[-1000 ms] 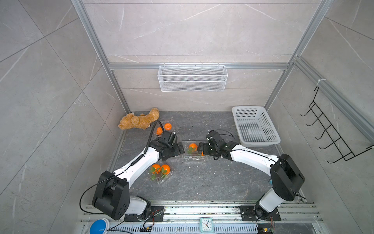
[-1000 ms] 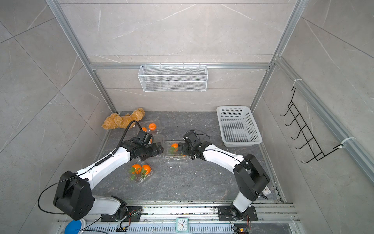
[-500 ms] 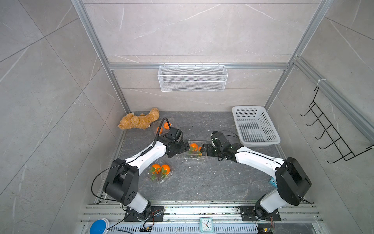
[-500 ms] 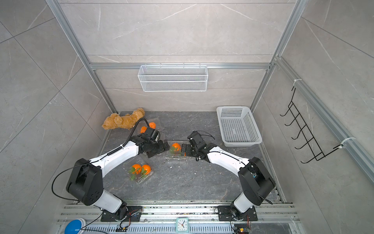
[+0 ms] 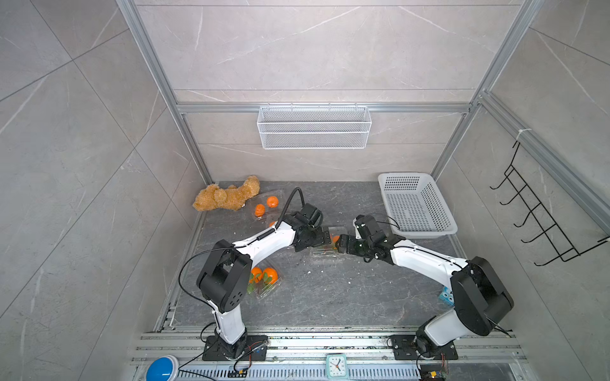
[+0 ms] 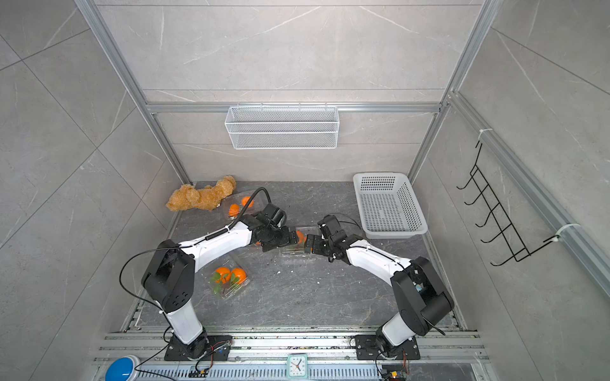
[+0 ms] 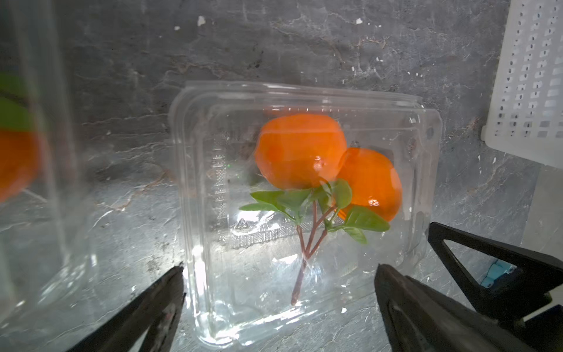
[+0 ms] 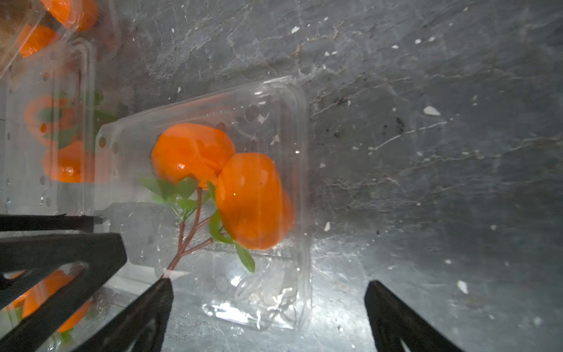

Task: Take oranges out of containers
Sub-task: Move the packing box to the center of the board.

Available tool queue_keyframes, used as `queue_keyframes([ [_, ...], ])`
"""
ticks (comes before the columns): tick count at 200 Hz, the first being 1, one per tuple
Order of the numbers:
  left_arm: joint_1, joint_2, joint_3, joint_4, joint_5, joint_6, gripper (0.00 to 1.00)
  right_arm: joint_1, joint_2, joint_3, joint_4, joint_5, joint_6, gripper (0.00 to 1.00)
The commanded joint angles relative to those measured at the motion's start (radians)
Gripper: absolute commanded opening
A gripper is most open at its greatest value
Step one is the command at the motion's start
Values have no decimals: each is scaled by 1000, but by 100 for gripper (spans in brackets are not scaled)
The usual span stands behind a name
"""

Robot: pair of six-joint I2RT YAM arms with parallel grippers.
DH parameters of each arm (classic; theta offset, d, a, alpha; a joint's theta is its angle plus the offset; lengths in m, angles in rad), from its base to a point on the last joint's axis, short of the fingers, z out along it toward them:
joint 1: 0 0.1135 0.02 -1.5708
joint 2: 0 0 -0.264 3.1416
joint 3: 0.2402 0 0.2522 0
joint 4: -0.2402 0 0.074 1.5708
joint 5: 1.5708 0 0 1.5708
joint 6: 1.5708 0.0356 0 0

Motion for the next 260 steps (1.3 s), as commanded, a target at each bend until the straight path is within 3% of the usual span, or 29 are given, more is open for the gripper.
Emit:
queue_keyframes([
  [1,8,27,66,-9,-9,31,100,-26,-51,-15,-14,-31,-45,100],
  [27,9,46,128,-47,-55,68,100,-73,-74,-32,14,-44,-59,100],
  [70,17,69,173,-122,-91,88,100,-92,54,40,71,-129,-58,100],
  [130,20,87,153,-124,-68,48,100,-93,157,63,155,-200,-16,90],
  [206,20,186,218,-97,-20,35,100,-92,97,-1,184,-211,-9,82],
  [260,20,293,368,-92,0,48,100,-92,9,-89,202,-220,19,79],
])
